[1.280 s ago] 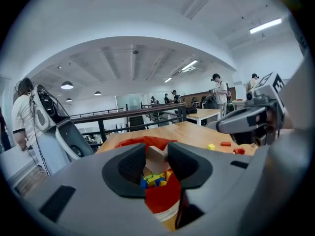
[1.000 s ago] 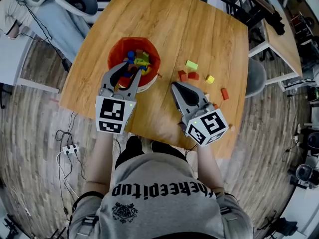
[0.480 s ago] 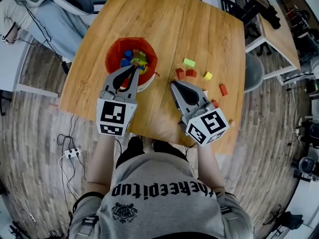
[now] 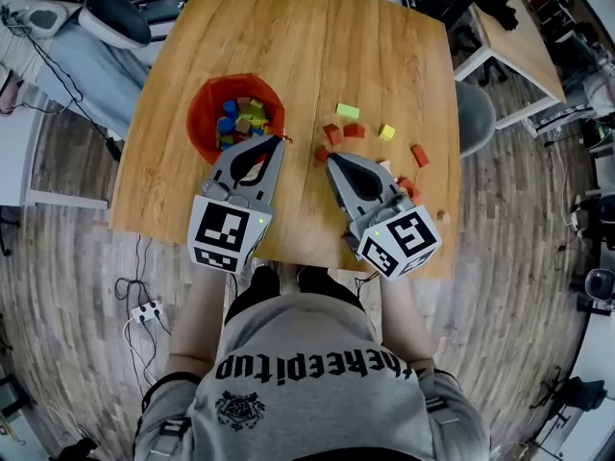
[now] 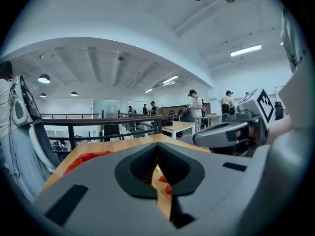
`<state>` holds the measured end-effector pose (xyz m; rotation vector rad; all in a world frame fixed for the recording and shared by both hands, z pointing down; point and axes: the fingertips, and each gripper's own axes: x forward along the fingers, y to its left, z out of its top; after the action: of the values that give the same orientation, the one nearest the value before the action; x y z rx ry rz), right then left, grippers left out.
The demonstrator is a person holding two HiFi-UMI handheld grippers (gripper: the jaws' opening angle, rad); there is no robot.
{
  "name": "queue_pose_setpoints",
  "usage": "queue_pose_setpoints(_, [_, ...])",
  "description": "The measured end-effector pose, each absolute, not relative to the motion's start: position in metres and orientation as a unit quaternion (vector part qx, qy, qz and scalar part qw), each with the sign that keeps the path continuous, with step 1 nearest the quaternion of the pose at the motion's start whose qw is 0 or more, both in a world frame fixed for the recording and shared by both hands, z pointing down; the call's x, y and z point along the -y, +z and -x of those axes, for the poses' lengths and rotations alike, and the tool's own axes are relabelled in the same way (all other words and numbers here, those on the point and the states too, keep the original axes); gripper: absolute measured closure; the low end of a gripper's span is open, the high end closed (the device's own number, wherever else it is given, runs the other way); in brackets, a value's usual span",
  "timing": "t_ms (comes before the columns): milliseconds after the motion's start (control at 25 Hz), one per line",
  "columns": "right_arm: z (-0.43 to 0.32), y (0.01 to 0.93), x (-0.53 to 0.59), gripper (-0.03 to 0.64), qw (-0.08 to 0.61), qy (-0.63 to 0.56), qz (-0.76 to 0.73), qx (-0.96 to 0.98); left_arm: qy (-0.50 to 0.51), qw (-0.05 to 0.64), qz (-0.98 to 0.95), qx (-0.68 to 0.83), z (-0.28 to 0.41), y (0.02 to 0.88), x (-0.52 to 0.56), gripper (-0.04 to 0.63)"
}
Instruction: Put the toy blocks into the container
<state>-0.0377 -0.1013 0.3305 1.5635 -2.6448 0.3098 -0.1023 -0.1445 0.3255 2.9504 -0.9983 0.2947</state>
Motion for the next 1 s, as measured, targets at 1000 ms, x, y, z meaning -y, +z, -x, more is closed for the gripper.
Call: queue_pose_setpoints(1000, [0.051,0.311,0.074,0.606,0.012,0.063,-0.563,0.824,0.068,0.029,-0.982,0.175,0.08,0.32,0.092,0.581])
